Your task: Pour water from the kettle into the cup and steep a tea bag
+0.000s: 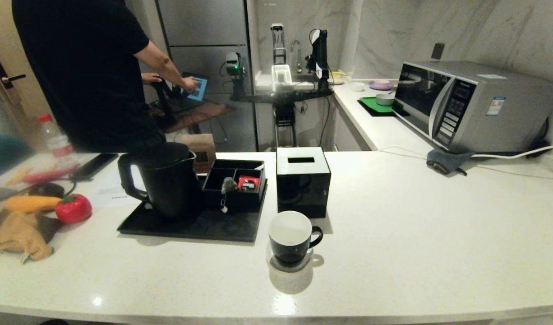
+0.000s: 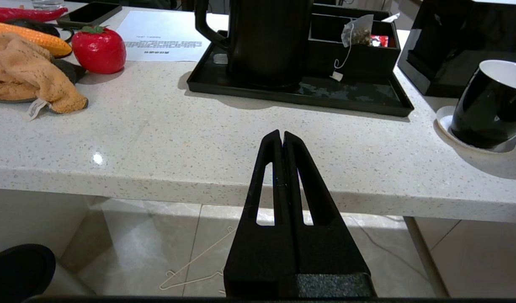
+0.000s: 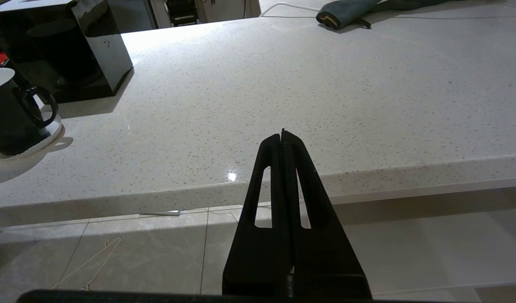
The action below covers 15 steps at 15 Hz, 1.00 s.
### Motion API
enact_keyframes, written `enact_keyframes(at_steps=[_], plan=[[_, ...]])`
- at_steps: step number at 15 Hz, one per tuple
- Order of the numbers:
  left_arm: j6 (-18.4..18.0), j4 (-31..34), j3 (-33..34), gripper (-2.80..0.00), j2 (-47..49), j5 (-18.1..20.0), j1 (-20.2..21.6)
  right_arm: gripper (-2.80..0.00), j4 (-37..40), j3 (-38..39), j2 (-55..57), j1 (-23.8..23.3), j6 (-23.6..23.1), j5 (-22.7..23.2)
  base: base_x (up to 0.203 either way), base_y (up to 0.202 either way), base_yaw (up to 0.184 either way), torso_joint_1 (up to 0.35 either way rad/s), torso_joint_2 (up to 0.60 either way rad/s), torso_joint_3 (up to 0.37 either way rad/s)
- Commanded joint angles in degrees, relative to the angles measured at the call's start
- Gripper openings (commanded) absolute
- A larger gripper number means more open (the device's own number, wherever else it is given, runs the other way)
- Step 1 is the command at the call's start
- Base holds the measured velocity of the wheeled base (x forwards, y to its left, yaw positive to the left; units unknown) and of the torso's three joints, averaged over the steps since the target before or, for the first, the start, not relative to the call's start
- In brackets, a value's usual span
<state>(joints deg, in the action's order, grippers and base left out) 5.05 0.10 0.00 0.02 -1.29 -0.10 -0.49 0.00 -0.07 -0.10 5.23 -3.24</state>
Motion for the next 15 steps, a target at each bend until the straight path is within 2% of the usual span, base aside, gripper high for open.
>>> enact_keyframes(at_steps=[1, 15], plan=[[0.05, -0.01, 0.0, -2.8, -0.02, -0.03, 0.01, -2.8, -0.04, 0.0, 0.07, 0.01, 0.04, -0.01, 0.0, 0.0, 0.0, 0.0, 0.0, 0.0], [0.05, -0.01, 0.0, -2.8, -0.02, -0.03, 0.01, -2.8, -0.04, 0.0, 0.07, 0.01, 0.04, -0.01, 0.0, 0.0, 0.0, 0.0, 0.0, 0.0]])
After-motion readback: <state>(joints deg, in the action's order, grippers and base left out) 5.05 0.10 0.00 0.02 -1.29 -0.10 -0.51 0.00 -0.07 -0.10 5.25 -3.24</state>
